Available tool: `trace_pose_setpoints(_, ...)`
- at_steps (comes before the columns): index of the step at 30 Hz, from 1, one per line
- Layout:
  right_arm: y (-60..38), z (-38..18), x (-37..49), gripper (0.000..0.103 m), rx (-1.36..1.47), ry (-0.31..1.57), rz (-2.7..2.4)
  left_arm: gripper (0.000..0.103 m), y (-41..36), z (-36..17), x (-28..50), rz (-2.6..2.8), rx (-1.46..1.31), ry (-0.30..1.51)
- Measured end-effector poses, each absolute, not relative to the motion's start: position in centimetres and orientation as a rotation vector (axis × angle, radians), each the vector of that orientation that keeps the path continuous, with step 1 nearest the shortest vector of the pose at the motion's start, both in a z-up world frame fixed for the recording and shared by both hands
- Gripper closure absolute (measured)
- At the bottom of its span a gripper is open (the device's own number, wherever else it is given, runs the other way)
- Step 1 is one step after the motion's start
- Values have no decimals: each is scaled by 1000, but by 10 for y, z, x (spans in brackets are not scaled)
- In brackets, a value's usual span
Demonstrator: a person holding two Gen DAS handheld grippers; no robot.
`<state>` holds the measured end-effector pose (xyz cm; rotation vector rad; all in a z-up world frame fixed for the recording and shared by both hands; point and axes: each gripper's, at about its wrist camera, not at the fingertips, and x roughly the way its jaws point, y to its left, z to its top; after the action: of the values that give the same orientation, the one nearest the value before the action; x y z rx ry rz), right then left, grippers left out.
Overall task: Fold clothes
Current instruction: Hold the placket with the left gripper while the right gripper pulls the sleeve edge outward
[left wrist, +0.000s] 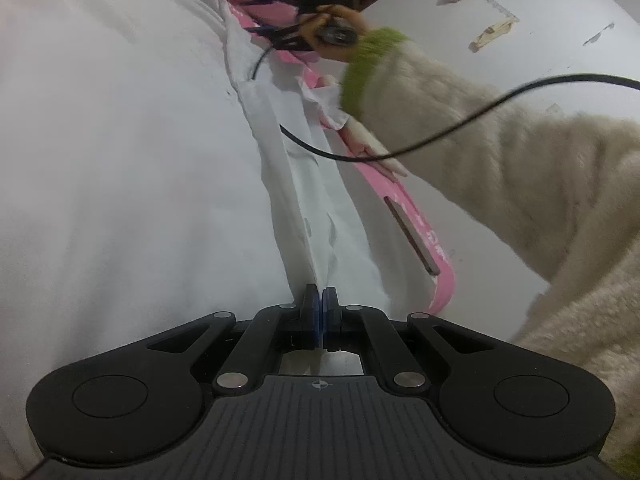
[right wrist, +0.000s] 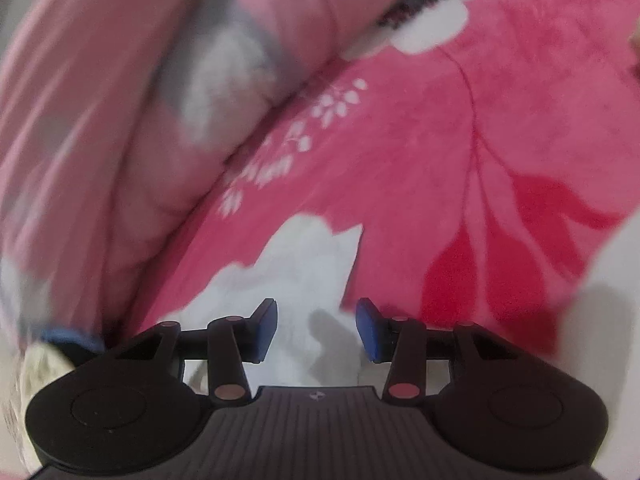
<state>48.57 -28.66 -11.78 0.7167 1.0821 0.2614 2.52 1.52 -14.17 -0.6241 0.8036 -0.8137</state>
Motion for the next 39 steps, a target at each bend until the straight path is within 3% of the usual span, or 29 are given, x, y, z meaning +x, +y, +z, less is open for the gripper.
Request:
trace_pose_setpoints(2,-281,-131,494,57,762,1113,288,103,16,-143,26,-822,-624,793)
trace_pose_setpoints(4,-269,-134,495,66,727,1090,311,103,16,-143,27,-828,-622,782)
trace_pose_setpoints(6,-257,-132,493,99,671,1046,329,103,16,-143,26,-833,-621,772)
trace_pose_setpoints(14,-236,-64,447,103,545,767,472,103,16,-146,31,-852,-657,744)
trace_pose_setpoints(19,-202,-45,438,103,445,757,554,103,12,-149,37,-854,-677,733)
trace_pose_setpoints(22,-206,-52,443,99,461,772,492,103,8,-150,41,-858,-678,727)
trace_pose_setpoints(23,-213,-57,448,89,478,788,452,103,8,-150,42,-861,-678,725)
trace_pose_setpoints(24,-223,-65,454,70,511,811,393,103,8,-150,42,-865,-678,723)
trace_pose_setpoints(26,-249,-86,465,52,593,855,288,103,9,-151,43,-874,-675,716)
trace_pose_setpoints(31,-296,-144,483,52,813,995,149,103,8,-153,45,-889,-658,699)
trace_pose_setpoints(33,-301,-152,487,44,858,981,181,103,7,-153,46,-891,-651,697)
trace_pose_setpoints(35,-299,-153,490,44,865,965,216,103,6,-152,47,-889,-647,698)
trace_pose_setpoints(37,-291,-153,494,56,814,958,216,103,10,-153,48,-887,-645,700)
trace_pose_setpoints(39,-287,-152,495,102,778,959,201,103,11,-153,47,-884,-645,700)
